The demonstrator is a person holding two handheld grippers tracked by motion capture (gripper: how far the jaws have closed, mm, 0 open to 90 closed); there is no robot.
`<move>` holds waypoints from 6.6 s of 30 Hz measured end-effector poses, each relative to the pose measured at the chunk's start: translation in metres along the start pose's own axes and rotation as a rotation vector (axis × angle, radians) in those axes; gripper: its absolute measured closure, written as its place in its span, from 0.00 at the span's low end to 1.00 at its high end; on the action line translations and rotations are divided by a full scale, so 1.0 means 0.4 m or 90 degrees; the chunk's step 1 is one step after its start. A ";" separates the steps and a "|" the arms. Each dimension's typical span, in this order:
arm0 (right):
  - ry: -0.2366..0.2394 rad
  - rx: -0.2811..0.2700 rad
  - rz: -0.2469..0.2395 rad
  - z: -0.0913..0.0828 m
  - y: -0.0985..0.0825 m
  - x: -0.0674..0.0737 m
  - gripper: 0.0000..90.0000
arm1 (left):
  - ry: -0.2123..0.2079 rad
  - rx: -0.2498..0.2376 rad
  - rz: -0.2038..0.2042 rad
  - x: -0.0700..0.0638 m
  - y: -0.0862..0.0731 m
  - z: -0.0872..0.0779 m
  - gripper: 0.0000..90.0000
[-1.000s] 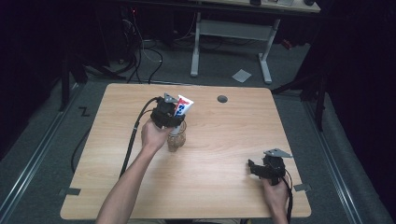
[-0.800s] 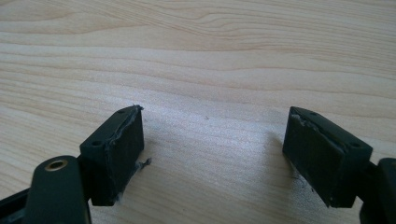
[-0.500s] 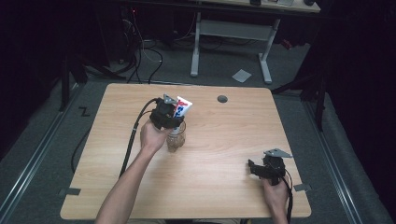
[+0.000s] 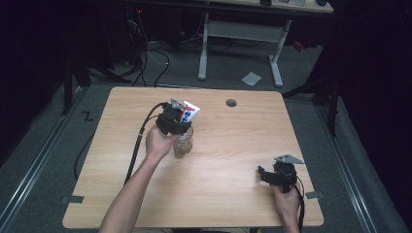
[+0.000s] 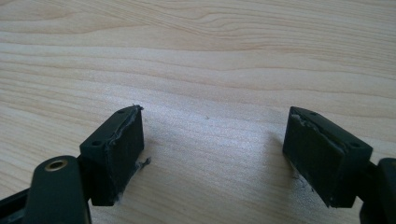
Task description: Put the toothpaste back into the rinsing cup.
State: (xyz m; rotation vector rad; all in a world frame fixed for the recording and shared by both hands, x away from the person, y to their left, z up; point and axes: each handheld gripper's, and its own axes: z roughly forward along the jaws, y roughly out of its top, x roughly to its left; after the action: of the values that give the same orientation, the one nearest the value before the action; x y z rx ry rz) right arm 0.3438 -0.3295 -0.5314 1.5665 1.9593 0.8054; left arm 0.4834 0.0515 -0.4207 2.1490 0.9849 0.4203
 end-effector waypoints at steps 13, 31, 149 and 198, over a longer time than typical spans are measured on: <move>0.000 0.001 0.001 0.000 0.000 0.000 0.22 | 0.002 0.012 0.002 -0.002 -0.007 0.002 0.64; 0.000 0.000 0.000 0.000 0.000 0.000 0.22 | 0.008 0.031 0.001 -0.001 -0.034 0.020 0.64; 0.000 0.000 0.000 0.000 0.000 0.000 0.22 | 0.032 -0.075 -0.058 0.061 -0.115 -0.149 0.45; 0.000 0.000 0.000 0.000 0.000 0.000 0.22 | 0.043 -0.098 -0.087 0.101 -0.183 -0.254 0.45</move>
State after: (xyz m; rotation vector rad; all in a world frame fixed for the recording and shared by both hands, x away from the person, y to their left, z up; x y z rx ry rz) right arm 0.3438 -0.3295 -0.5314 1.5664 1.9601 0.8056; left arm 0.4161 0.1633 -0.4048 1.9285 1.0946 0.4888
